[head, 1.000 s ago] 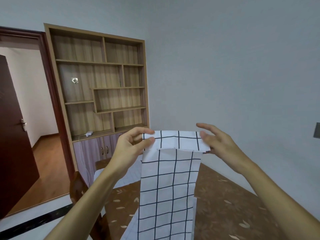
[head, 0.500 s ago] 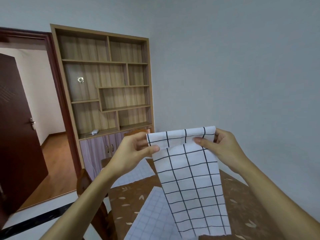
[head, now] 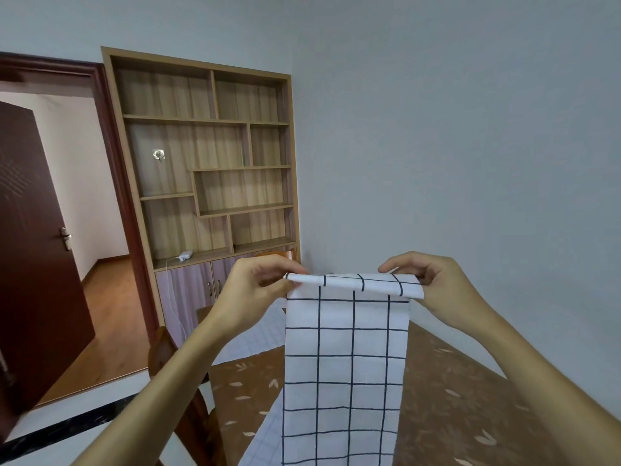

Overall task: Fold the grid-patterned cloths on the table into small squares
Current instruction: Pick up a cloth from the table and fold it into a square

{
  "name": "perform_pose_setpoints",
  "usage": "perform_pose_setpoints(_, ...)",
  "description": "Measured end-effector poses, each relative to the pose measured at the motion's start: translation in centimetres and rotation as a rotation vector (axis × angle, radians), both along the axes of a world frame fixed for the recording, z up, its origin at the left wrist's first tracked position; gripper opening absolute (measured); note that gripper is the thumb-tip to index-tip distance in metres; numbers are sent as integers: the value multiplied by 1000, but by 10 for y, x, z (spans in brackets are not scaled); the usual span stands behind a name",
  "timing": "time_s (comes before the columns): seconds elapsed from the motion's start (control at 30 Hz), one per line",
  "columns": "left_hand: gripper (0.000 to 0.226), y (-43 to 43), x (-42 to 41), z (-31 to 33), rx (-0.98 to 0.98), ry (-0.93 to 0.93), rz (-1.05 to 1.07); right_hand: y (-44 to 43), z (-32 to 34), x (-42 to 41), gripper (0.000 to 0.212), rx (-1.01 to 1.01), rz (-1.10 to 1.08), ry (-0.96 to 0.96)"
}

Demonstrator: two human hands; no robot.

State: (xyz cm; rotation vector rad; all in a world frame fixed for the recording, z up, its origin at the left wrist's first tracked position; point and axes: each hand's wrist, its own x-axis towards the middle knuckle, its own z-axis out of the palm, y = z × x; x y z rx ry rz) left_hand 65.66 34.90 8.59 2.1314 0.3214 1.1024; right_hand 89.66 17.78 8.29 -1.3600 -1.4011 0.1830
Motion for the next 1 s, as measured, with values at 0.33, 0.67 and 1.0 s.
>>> perform_pose_setpoints(0.33,41,1,-7,2,-72,-3,-18,-5,5,0,46,113,4,16)
perform_pose_setpoints(0.67,26,0,-12,1,-264,-89,-71,-6,3,-1,68,61,-11,-37)
perform_pose_setpoints(1.0,26,-10,0,1,-294,-168,-14,-2,-1,-1,45,56,63,55)
